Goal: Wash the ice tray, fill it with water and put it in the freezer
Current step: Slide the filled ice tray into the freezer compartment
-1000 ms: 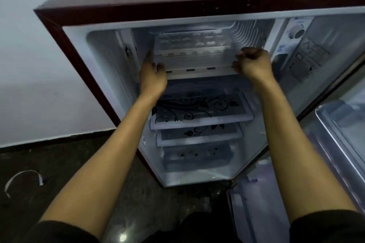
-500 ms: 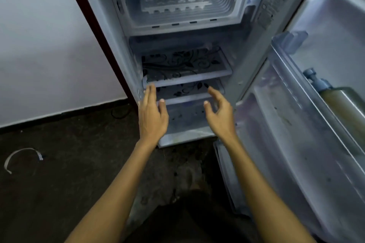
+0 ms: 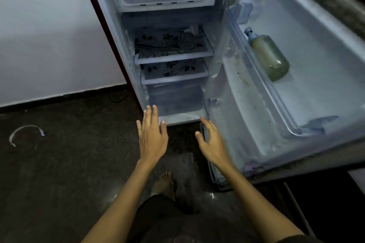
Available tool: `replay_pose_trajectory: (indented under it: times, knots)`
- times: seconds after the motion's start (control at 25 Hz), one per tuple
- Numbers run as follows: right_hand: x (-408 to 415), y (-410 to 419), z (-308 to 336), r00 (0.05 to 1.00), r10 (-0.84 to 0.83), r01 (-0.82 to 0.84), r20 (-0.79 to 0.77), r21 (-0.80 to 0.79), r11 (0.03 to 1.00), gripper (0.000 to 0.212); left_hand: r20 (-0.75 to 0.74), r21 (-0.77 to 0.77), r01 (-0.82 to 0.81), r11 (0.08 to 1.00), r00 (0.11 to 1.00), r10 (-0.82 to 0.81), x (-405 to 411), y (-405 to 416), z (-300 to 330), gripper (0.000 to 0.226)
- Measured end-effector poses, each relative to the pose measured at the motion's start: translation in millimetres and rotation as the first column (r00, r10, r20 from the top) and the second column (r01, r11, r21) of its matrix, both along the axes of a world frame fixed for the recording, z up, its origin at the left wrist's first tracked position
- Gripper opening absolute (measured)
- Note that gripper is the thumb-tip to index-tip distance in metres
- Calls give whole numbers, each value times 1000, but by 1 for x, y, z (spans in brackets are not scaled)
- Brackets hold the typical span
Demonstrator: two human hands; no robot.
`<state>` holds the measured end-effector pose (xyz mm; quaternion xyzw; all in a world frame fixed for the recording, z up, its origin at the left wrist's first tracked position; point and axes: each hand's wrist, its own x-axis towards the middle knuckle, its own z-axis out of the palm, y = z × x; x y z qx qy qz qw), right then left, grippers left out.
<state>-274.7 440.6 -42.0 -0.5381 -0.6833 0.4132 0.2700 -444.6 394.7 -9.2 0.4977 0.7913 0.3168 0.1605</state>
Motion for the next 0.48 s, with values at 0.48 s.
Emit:
replay_pose_trajectory:
  times: [0.48]
  knots:
    - [181,-132,28,984,-124,165,-130,375,912,41,-73,121,112,986,992,-104,185,-105,23,57]
